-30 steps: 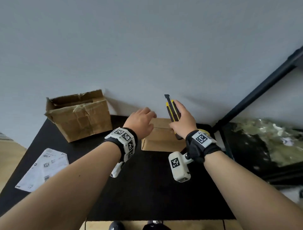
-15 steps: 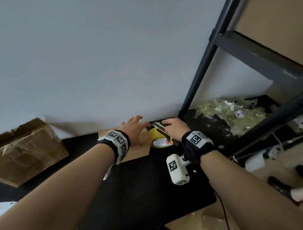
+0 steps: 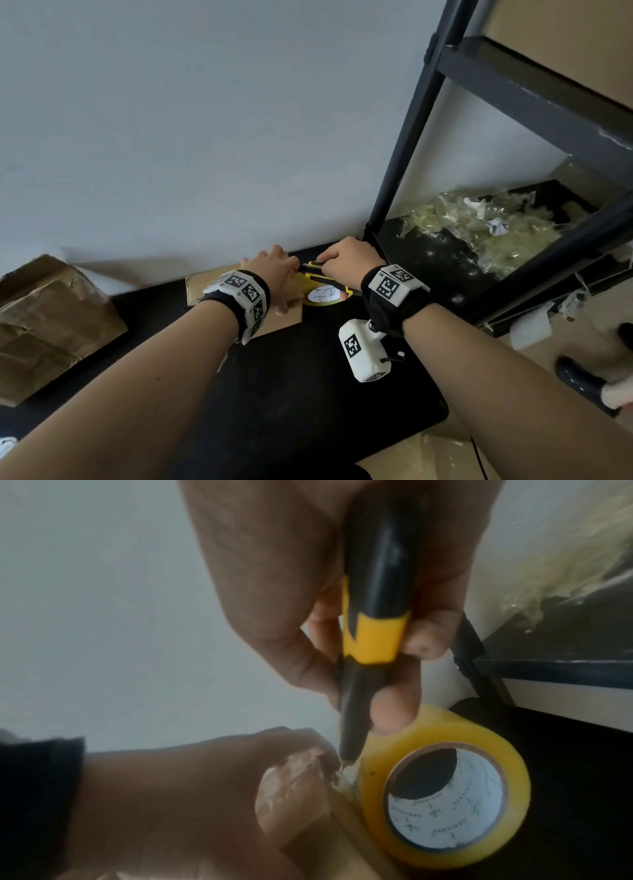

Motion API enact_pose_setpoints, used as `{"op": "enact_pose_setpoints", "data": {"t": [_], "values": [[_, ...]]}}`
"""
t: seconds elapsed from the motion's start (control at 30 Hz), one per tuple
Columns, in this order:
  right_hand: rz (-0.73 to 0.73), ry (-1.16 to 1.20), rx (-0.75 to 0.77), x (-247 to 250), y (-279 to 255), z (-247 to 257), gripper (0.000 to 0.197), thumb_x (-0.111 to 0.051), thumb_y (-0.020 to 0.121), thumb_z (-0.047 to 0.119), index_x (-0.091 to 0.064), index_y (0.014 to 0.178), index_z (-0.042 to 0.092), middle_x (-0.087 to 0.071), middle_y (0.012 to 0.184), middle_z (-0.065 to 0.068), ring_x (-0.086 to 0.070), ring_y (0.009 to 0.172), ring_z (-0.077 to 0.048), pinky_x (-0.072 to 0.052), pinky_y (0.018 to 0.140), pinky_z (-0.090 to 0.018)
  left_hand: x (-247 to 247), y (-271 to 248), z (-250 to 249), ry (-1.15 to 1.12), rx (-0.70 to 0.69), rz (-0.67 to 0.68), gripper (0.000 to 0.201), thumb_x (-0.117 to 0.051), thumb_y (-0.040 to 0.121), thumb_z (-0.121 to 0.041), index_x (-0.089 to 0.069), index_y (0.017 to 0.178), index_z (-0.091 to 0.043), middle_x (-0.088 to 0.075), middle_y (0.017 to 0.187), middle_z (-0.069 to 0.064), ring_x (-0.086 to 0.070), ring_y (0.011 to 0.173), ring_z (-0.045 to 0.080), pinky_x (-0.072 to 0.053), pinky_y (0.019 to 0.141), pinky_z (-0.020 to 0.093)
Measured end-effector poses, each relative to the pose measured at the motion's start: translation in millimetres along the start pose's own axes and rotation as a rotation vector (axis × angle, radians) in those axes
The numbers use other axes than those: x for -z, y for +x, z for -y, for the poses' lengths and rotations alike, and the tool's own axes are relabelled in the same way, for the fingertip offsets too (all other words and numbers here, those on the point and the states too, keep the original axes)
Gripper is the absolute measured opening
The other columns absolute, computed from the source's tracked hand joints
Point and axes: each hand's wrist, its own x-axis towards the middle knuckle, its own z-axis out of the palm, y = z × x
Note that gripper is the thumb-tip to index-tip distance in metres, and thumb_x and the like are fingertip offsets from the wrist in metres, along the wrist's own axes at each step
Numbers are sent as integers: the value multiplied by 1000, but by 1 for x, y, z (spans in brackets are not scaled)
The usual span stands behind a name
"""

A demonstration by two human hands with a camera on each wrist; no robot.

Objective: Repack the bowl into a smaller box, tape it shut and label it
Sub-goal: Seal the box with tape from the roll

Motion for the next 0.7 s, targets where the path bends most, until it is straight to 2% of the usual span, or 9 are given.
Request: {"op": "enact_pose_setpoints", "data": {"t": [0.07,0.13,0.23,0.3,0.4,0.47,0.53,0.6,0.7], "values": [[15,-26,-3,-2,-1,3,33,-49,87,17,-70,109,30,-69,85,5,-67,73,-20,-57,70,-32,0,-1,-1,8,5,2,87,-83,61,-40,-36,134,-32,-32,136,1,-42,122,26,-42,97,49],[47,-57,-14,-5,-4,6,31,-49,87,17,-70,107,27,-69,75,2,-69,61,-23,-59,68,-34,-1,-2,-3,18,13,-2,85,-82,61,-40,-37,132,-31,-33,136,2,-42,122,26,-42,97,49],[50,-99,-13,-10,-7,7,30,-51,87,17,-69,110,24,-71,87,-4,-71,67,-26,-60,74,-40,0,-3,-4,16,16,-7,83,-82,62,-40,-38,131,-31,-33,136,2,-41,123,27,-41,97,49],[45,-89,-8,-12,-7,5,30,-51,88,18,-69,111,24,-70,95,-4,-71,66,-26,-60,72,-41,0,-5,-4,16,19,-10,82,-82,62,-41,-38,131,-32,-33,135,2,-40,123,27,-41,98,49],[63,-73,-20,-11,-5,3,34,-49,88,18,-66,115,27,-67,86,0,-72,61,-25,-61,69,-39,-1,-7,-4,19,38,-17,82,-81,62,-43,-38,131,-34,-33,135,2,-39,123,27,-41,97,49],[67,-92,-26,-11,-3,1,37,-49,87,19,-64,119,29,-68,93,1,-72,61,-23,-61,71,-38,-1,-8,-3,18,50,-10,83,-81,62,-43,-37,132,-35,-33,135,3,-39,123,28,-41,98,50],[76,-152,-30,-11,-2,1,41,-47,89,22,-57,128,32,-66,112,0,-71,67,-21,-59,78,-36,-1,-9,-2,11,63,-4,83,-82,62,-42,-38,132,-35,-33,135,3,-39,123,28,-42,98,50],[98,-241,-26,-10,0,0,47,-45,91,26,-47,136,35,-60,126,0,-68,84,-22,-55,85,-35,-2,-10,2,4,76,2,83,-82,62,-42,-38,132,-35,-33,134,3,-39,123,28,-42,98,50],[133,-342,-21,-9,2,0,48,-40,94,28,-41,141,34,-56,132,-1,-63,102,-26,-52,89,-36,-3,-12,7,-5,90,9,84,-82,62,-42,-37,133,-34,-32,135,4,-39,123,28,-42,98,51]]}}
